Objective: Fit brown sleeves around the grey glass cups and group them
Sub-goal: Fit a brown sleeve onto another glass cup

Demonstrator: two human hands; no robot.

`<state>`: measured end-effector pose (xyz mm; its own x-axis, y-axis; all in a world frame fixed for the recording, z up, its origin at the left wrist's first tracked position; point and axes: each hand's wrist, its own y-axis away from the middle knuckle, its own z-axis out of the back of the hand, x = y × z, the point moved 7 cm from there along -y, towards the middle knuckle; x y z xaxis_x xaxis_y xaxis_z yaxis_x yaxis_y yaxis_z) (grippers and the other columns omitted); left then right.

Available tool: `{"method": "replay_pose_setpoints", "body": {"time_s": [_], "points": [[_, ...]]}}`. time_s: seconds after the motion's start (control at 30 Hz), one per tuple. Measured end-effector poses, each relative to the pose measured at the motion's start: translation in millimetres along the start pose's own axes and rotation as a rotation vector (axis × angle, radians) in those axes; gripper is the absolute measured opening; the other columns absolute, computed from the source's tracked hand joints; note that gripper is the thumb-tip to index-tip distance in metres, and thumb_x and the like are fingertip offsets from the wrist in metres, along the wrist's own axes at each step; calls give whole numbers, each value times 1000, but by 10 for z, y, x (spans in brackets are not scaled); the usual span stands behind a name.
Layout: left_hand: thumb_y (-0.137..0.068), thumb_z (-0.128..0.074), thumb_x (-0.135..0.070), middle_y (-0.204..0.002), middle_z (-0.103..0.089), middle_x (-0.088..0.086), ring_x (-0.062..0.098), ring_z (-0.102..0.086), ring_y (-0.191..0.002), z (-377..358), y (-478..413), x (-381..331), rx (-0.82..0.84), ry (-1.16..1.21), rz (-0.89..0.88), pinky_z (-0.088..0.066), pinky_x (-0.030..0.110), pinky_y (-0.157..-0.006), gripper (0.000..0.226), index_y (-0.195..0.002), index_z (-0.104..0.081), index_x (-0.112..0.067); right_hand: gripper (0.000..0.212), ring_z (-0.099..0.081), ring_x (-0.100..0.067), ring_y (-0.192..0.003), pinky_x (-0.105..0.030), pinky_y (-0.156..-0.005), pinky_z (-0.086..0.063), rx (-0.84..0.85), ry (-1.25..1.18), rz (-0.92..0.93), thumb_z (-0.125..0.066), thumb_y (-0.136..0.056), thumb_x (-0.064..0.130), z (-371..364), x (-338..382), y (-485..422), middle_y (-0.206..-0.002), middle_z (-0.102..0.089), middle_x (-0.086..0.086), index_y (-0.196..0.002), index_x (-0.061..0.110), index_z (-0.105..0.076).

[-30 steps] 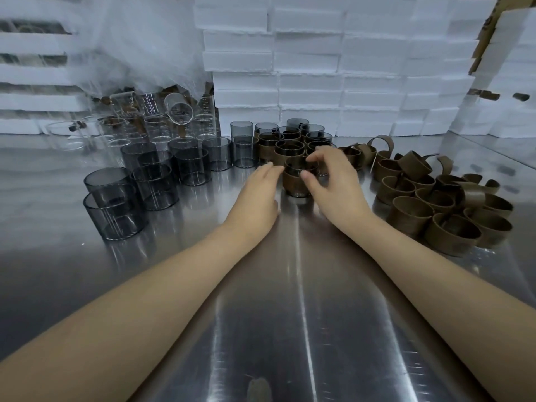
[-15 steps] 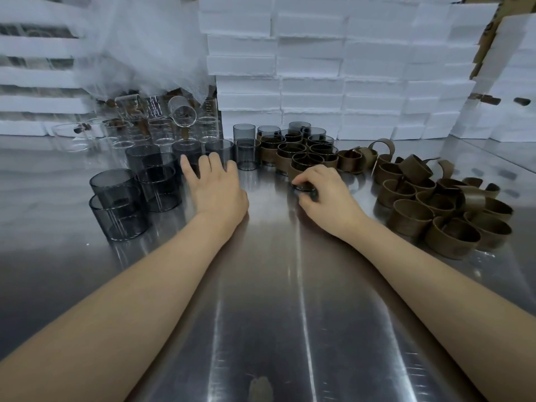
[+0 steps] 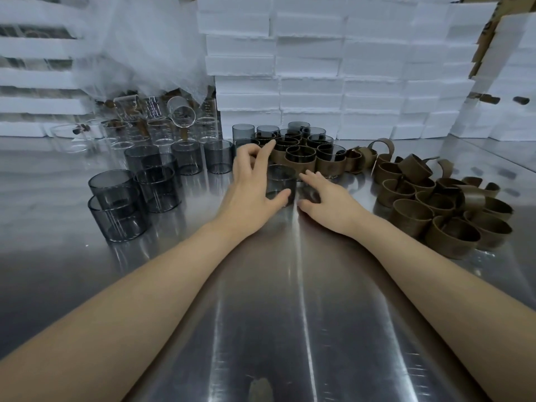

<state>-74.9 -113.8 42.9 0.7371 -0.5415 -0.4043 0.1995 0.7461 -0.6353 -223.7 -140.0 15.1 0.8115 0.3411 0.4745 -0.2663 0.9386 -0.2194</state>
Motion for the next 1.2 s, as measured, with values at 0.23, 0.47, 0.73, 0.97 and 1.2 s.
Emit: {"method": "replay_pose_setpoints", "body": {"time_s": [0.23, 0.47, 0.73, 0.97, 1.2], "points": [[-87, -67, -45, -121, -51, -11, 7, -48, -119, -229, -11, 196, 214, 170, 141, -40, 17, -91, 48, -128, -49, -27, 68, -51, -5, -122, -14, -98, -36, 26, -238, 106, -66, -83, 14, 2, 117, 72, -131, -58, 8, -145, 23, -39], [-82, -77, -28, -133, -49, -9, -9, -45, -119, -84, -1, -14, 131, 381, -32, -41, 10, -96, 66, -138, -43, -20, 68, -52, -12, -116, -24, -98, -41, -242, -338, 284, -81, -73, 14, 235, 272, 162, -111, -50, 27, -123, 38, -44], [-82, -78, -29, -132, -49, -13, -18, -42, -118, -44, 16, -75, 140, 420, -30, -38, 5, -96, 69, -142, -44, -20, 66, -54, -10, -121, -35, -103, -45, -242, -372, 273, -77, -73, 0, 237, 260, 144, -128, -59, 3, -133, 14, -52], [-82, -78, -27, -130, -52, -14, -7, -47, -120, 13, 34, -114, 93, 419, -49, -46, 17, -96, 61, -135, -48, -28, 69, -56, -10, -117, -19, -97, -45, -285, -364, 299, -81, -71, 4, 273, 277, 164, -124, -61, 3, -133, 15, -54], [-74, -84, -28, -117, -56, -6, -3, -53, -106, 43, 48, -89, 32, 438, 45, -43, 11, -89, 54, -116, -51, -21, 68, -54, -12, -115, -14, -95, -43, -313, -230, 339, -80, -71, 4, 236, 363, 172, -126, -58, -6, -134, 10, -55]]}}
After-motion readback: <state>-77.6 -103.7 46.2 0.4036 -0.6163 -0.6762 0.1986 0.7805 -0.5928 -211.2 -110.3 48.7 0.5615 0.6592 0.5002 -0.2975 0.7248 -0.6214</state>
